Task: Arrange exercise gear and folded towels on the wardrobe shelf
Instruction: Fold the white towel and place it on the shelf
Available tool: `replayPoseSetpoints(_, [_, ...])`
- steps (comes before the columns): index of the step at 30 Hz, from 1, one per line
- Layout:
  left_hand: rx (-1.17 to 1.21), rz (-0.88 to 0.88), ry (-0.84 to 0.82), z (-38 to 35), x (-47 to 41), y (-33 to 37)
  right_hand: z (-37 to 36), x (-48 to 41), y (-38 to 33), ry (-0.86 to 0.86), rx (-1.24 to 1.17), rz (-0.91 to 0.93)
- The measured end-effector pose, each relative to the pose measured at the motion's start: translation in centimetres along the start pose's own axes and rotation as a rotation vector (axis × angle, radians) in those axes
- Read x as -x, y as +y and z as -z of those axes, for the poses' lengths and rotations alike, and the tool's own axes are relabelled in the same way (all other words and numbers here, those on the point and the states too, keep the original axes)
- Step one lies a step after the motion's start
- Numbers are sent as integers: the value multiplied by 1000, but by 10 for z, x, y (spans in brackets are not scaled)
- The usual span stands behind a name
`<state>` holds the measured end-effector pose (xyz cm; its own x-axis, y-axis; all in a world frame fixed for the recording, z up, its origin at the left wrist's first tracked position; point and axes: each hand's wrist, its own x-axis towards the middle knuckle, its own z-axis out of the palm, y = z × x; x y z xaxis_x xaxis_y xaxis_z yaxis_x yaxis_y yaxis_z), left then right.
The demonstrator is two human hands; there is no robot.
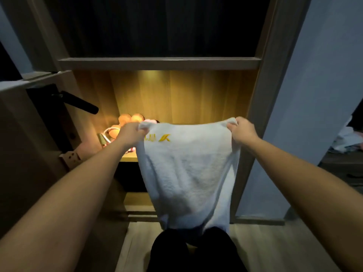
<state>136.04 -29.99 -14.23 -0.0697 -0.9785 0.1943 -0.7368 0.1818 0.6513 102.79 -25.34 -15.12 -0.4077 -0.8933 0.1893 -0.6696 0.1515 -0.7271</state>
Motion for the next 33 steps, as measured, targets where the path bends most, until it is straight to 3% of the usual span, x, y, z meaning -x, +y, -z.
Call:
replayPoseSetpoints(4, [239, -46, 247, 16, -24, 21, 26, -16, -23, 226, -211, 162])
replayPoseSetpoints(7, [43, 39, 53, -11, -12, -3, -1, -3, 9, -13, 71, -2])
replayPoseSetpoints(10, [79, 61, 2, -20, -7, -12, -10, 1, 23, -53, 71, -51])
replayPoseSetpoints(15, [409, -66, 320, 12, -33, 20, 17, -19, -12, 253, -236, 187])
replayPoseSetpoints(17, [441, -8, 215, 6, -31, 15, 11, -22, -11, 180, -166, 138])
replayPoseSetpoints(20, [272, 86, 58, -12, -22, -5, -10, -21, 17, 28, -40, -17])
replayPoseSetpoints(33, [413, 108, 151, 1, -44, 30, 4, -45, -2, 154, -204, 58])
